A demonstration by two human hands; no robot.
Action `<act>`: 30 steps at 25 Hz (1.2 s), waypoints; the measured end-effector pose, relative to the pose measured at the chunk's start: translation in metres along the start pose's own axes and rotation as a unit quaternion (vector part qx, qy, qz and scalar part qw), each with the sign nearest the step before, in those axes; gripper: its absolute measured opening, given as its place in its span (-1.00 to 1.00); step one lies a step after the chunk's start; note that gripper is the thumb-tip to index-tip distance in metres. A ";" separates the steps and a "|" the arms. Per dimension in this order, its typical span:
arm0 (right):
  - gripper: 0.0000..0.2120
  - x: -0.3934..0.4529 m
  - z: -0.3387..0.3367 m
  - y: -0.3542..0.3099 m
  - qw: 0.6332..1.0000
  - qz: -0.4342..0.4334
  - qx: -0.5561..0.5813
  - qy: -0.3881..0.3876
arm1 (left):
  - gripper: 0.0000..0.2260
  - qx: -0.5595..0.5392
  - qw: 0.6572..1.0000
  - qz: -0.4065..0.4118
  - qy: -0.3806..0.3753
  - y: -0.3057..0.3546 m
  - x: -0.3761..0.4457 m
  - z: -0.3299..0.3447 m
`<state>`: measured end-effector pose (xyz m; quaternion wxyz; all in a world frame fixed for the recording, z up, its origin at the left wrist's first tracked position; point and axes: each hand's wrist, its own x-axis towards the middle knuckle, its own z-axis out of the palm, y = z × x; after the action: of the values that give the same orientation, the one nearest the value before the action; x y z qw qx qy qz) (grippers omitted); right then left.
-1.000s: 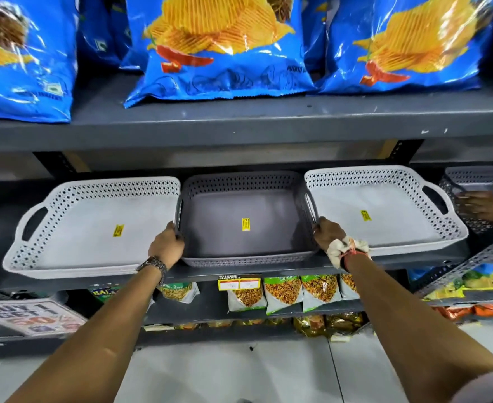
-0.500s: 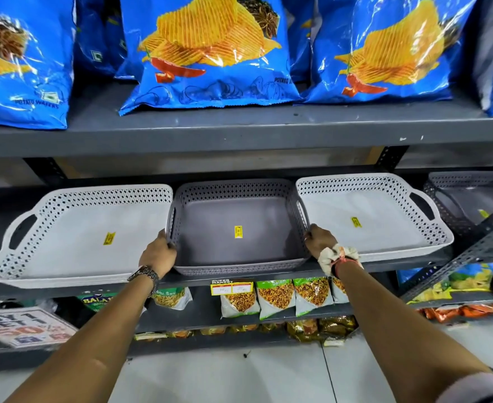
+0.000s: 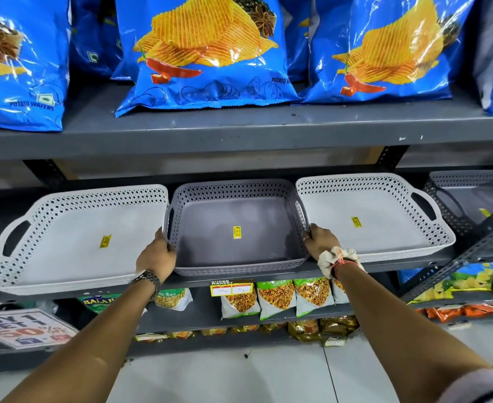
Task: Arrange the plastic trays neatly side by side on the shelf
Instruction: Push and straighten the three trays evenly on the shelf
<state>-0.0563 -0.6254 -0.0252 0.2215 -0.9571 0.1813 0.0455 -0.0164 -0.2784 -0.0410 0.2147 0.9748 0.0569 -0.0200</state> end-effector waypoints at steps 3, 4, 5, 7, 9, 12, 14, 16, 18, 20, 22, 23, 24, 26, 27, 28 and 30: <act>-0.71 0.002 0.000 0.000 1.000 0.003 0.004 -0.007 | -0.62 0.000 1.000 -0.001 -0.009 0.000 0.002 -0.002; -0.70 0.003 -0.001 0.002 1.000 0.007 0.009 -0.012 | -0.57 0.001 1.000 0.000 -0.013 0.001 0.003 -0.003; -0.70 0.005 -0.002 0.003 1.000 0.009 0.016 -0.016 | -0.52 0.004 1.000 0.000 -0.014 0.001 0.003 -0.004; -0.66 0.004 -0.005 0.002 0.999 0.013 0.033 -0.026 | -0.47 0.019 1.000 0.007 0.010 0.001 0.000 -0.007; -0.57 -0.001 -0.008 0.000 0.999 0.007 0.048 -0.011 | -0.53 0.035 0.997 0.028 0.064 -0.001 -0.007 -0.012; -0.44 -0.019 -0.017 -0.002 0.997 -0.006 0.066 0.047 | -0.63 0.056 0.990 0.048 0.118 -0.004 -0.025 -0.019; -0.46 -0.032 -0.018 0.002 0.996 -0.036 0.045 0.063 | -0.65 0.073 0.987 0.049 0.136 -0.012 -0.034 -0.022; -0.51 -0.045 -0.013 0.005 0.993 -0.083 0.008 0.078 | -0.64 0.085 0.985 0.051 0.144 -0.023 -0.037 -0.023; -0.53 -0.051 -0.002 0.011 0.987 -0.121 -0.024 0.099 | -0.57 0.106 0.981 0.078 0.139 -0.035 -0.038 -0.022; -0.53 -0.053 0.008 0.011 0.984 -0.134 -0.050 0.109 | -0.52 0.126 0.976 0.111 0.138 -0.047 -0.037 -0.022; -0.46 -0.055 0.012 0.010 0.982 -0.136 -0.054 0.118 | -0.51 0.124 0.973 0.138 0.138 -0.056 -0.033 -0.021; -0.43 -0.055 0.014 0.008 0.982 -0.135 -0.052 0.122 | -0.51 0.122 0.971 0.147 0.140 -0.059 -0.030 -0.021; -0.42 -0.055 0.016 0.008 0.982 -0.132 -0.051 0.125 | -0.51 0.122 0.970 0.153 0.145 -0.061 -0.028 -0.020; -0.42 -0.054 0.018 0.006 0.983 -0.124 -0.052 0.127 | -0.49 0.120 0.966 0.165 0.158 -0.064 -0.024 -0.020; -0.42 -0.054 0.019 0.006 0.983 -0.120 -0.052 0.128 | -0.49 0.119 0.964 0.170 0.164 -0.065 -0.022 -0.020; -0.42 -0.053 0.020 0.005 0.983 -0.118 -0.052 0.129 | -0.49 0.118 0.963 0.175 0.169 -0.066 -0.021 -0.020; -0.42 -0.053 0.022 0.006 0.982 -0.121 -0.053 0.136 | -0.50 0.123 0.958 0.183 0.181 -0.068 -0.019 -0.021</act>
<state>-0.1077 -0.6031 -0.0385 0.1479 -0.9796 0.0901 -0.1023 -0.0432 -0.2102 -0.0488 0.0790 0.9748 -0.0877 0.1895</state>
